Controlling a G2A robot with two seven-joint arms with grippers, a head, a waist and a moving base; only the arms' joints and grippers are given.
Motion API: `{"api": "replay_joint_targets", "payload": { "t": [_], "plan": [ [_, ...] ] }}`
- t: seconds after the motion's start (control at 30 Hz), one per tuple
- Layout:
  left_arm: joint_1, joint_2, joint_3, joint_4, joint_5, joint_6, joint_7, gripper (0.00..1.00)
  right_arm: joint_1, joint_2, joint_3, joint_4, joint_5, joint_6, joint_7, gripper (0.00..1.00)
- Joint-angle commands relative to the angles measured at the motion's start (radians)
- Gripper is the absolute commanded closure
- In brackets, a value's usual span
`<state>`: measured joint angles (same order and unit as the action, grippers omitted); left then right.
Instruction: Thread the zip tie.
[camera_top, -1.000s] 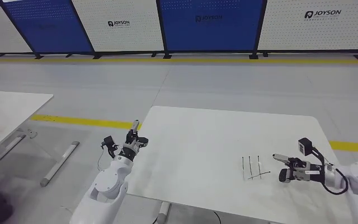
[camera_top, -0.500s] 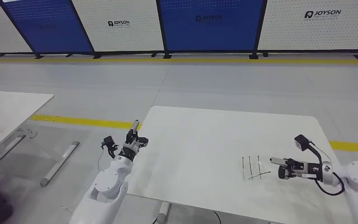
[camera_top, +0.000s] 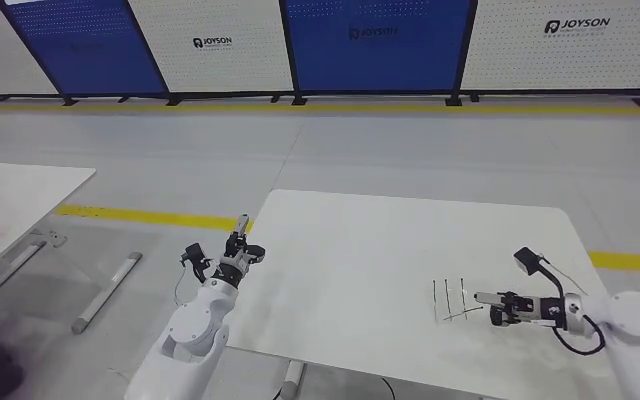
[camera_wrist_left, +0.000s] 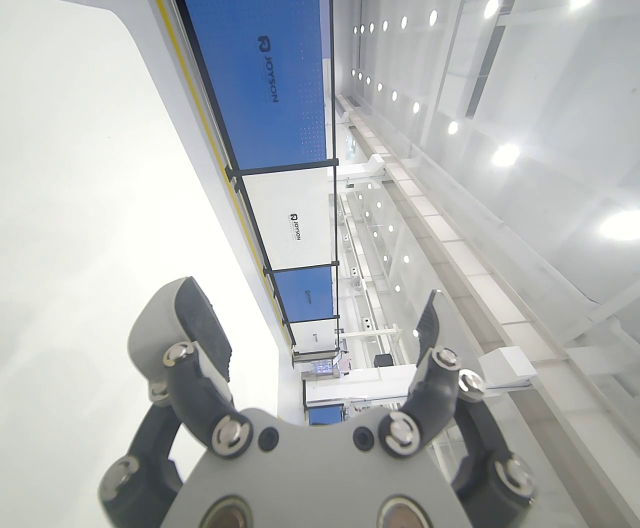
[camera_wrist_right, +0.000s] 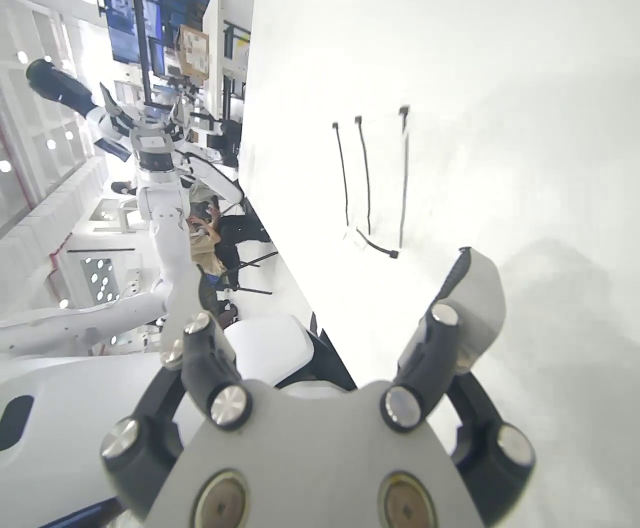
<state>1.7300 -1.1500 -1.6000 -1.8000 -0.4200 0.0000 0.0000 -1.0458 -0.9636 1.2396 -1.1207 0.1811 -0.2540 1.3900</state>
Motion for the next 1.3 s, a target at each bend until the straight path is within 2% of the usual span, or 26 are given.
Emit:
{"api": "replay_joint_targets", "payload": {
  "t": [0.0,0.13,0.4,0.53,0.7,0.73,0.77,0.8,0.83,0.93,1.07,1.27],
  "plan": [
    [0.0,0.0,0.0,0.0,0.0,0.0,0.0,0.0,0.031,-0.002,-0.034,0.039,0.026,-0.012,0.0,0.0],
    [0.0,0.0,0.0,0.0,0.0,0.0,0.0,0.0,0.086,-0.009,-0.083,0.102,0.01,-0.014,0.0,0.0],
    [0.0,0.0,0.0,0.0,0.0,0.0,0.0,0.0,0.086,-0.009,-0.083,0.102,0.01,-0.014,0.0,0.0],
    [0.0,0.0,0.0,0.0,0.0,0.0,0.0,0.0,0.065,-0.012,-0.097,0.084,0.016,-0.006,-0.023,0.0],
    [0.0,0.0,0.0,0.0,0.0,0.0,0.0,0.0,0.072,-0.014,-0.108,0.103,0.029,-0.004,-0.015,0.0],
    [0.0,0.0,0.0,0.0,0.0,0.0,0.0,0.0,0.073,-0.014,-0.109,0.11,0.032,-0.007,-0.014,0.03],
    [0.0,0.0,0.0,0.0,0.0,0.0,0.0,0.0,0.074,-0.014,-0.109,0.117,0.032,-0.006,-0.019,0.2],
    [0.0,0.0,0.0,0.0,0.0,0.0,0.0,0.0,0.075,-0.014,-0.11,0.12,0.033,-0.009,-0.018,0.42],
    [0.0,0.0,0.0,0.0,0.0,0.0,0.0,0.0,0.075,-0.014,-0.109,0.126,0.034,-0.011,-0.02,0.53],
    [0.0,0.0,0.0,0.0,0.0,0.0,0.0,0.0,0.072,-0.013,-0.106,0.134,0.053,-0.026,-0.007,0.71],
    [0.0,0.0,0.0,0.0,0.0,0.0,0.0,0.0,0.071,-0.01,-0.106,0.151,0.049,-0.032,-0.011,0.61],
    [0.0,0.0,0.0,0.0,0.0,0.0,0.0,0.0,0.073,-0.01,-0.11,0.177,0.044,-0.026,-0.022,0.58]
  ]
}}
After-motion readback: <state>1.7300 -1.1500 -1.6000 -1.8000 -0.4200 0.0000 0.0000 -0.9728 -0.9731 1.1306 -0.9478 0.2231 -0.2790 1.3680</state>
